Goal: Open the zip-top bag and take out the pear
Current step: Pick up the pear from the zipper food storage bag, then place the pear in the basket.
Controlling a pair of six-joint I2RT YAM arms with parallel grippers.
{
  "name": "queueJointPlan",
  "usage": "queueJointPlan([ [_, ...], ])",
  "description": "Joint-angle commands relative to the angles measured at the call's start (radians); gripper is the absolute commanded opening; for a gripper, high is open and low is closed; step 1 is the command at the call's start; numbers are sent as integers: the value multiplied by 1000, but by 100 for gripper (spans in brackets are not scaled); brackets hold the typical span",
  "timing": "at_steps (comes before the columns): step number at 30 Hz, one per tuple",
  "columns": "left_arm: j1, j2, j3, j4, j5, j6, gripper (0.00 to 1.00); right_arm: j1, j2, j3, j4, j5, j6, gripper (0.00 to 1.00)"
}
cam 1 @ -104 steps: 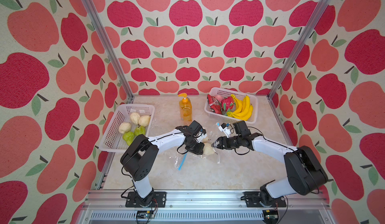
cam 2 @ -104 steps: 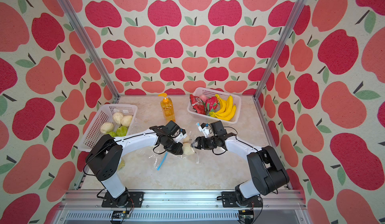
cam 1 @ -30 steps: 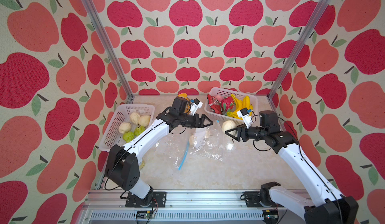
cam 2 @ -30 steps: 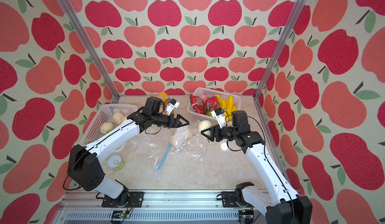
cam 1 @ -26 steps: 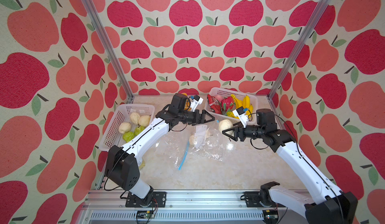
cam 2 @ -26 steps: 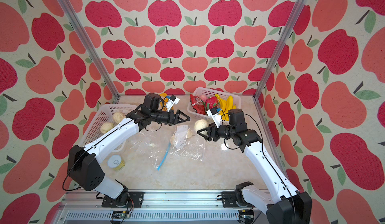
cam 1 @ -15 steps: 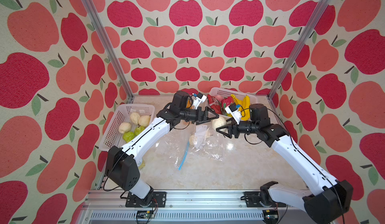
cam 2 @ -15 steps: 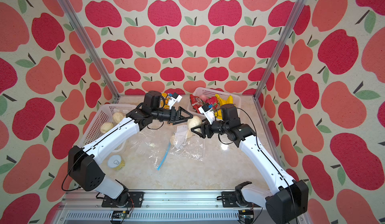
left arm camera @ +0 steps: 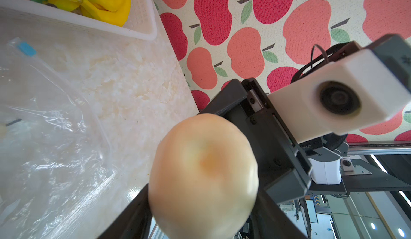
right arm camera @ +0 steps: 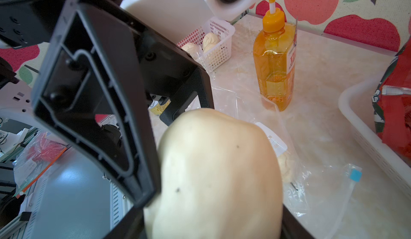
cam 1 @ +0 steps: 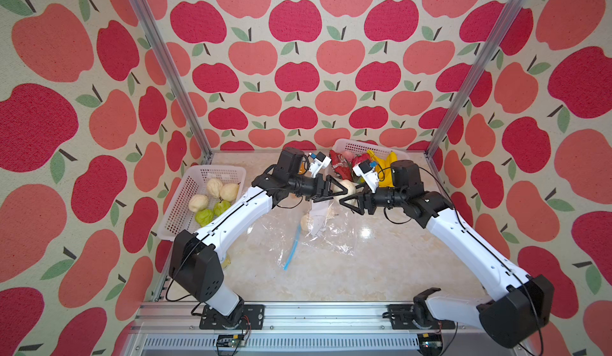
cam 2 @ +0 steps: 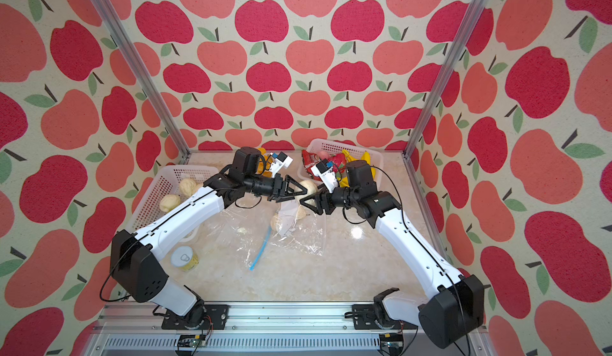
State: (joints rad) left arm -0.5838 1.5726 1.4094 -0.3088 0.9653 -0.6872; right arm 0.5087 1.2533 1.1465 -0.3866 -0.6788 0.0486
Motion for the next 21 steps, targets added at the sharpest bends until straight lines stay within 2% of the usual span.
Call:
queueJointPlan([
  [1,1,1,26,-2,22,27,58,13,12,38,8,11,1,65],
  [4,27,-14,6,11,19,12,55,12,19,54,-7,55,35,81],
  [9,127,-81,-31,-47,-33,64,54,11,50,107,-86,96,81,91],
  [15,365,-212,-34,-281,-185,286,54,9,-1,81,-131,218,248,87],
  [18,493,-255,-32,-368,-302,399,54,-9,-22,43,-176,296,389,80],
  [21,592,-244,-2,-449,-467,522,54,-36,-5,25,-245,330,487,75],
])
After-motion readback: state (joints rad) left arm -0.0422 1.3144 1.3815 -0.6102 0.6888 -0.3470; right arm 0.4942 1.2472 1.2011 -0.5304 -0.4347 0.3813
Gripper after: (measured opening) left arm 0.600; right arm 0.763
